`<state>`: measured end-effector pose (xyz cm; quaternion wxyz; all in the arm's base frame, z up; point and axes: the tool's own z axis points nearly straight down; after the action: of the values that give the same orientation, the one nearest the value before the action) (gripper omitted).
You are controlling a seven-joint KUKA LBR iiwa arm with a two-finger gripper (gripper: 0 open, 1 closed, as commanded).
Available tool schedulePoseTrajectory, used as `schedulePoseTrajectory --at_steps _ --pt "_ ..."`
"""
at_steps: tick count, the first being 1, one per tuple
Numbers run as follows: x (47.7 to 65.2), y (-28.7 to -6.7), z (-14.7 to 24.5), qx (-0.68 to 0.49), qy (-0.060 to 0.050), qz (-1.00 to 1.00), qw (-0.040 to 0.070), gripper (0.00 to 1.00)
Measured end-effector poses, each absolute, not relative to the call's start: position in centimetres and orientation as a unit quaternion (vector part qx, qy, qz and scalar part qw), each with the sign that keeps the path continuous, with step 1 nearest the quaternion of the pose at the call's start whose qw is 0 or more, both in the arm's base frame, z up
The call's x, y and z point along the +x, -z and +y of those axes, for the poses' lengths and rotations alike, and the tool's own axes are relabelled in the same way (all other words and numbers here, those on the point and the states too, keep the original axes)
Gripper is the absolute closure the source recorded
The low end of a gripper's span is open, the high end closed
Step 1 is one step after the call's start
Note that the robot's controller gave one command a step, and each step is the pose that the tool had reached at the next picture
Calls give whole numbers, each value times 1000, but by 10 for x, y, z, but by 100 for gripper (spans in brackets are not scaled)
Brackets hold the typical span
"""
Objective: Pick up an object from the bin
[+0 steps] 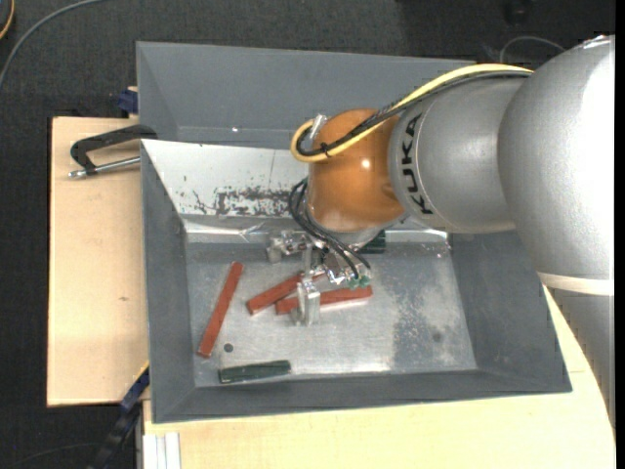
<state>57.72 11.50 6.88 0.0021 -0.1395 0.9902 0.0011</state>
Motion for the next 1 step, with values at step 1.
schedulePoseTrajectory --at_steps 1 --pt "579 -75 116 -140 -1 990 4 100"
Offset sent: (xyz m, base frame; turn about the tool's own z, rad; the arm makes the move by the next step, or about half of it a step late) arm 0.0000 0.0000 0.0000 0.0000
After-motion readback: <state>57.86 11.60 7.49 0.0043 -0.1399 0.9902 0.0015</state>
